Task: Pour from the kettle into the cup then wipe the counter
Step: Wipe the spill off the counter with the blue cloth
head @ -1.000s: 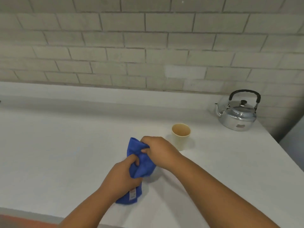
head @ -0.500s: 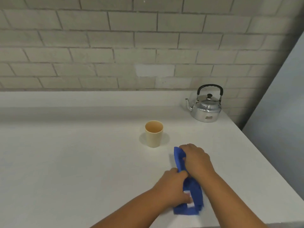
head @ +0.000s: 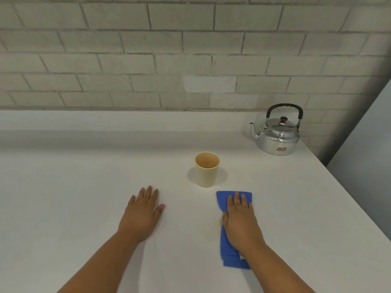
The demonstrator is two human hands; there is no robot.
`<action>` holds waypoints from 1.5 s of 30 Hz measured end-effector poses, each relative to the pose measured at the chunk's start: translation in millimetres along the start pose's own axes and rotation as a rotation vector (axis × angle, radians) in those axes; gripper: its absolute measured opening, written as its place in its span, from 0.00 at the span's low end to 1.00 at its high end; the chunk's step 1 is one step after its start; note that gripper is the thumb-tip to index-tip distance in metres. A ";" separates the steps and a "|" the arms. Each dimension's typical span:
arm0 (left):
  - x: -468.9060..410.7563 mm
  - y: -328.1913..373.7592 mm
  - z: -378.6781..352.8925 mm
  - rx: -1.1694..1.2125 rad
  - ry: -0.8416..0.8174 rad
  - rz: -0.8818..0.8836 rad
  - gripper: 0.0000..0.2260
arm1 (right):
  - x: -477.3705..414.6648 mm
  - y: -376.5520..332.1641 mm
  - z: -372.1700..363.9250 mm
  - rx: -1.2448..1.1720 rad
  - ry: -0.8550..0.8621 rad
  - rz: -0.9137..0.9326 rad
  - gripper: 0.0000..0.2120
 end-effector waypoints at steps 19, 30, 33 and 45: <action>1.1 0.6 -2.6 -0.025 0.003 -0.018 0.26 | -5.9 -57.0 -15.7 -0.103 -0.020 0.255 0.25; 0.5 -2.0 -2.0 0.028 0.023 -0.044 0.26 | -29.8 -102.0 -20.4 -0.092 -0.032 0.256 0.25; 0.1 -3.0 -1.7 0.043 0.021 -0.047 0.25 | -10.4 -110.7 -33.5 -0.057 -0.052 0.399 0.25; 0.4 -2.1 -1.1 0.041 0.014 -0.057 0.24 | -33.2 -130.8 -32.7 -0.029 -0.049 0.300 0.26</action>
Point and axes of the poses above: each hand's wrist, its own x-axis away from the middle knuckle, its own z-axis out of the back of the hand, y = z × x, the point moved 5 cm from there along -x, towards the middle knuckle, and after that the axes turned 12 degrees about z, right-handed, at the moved point
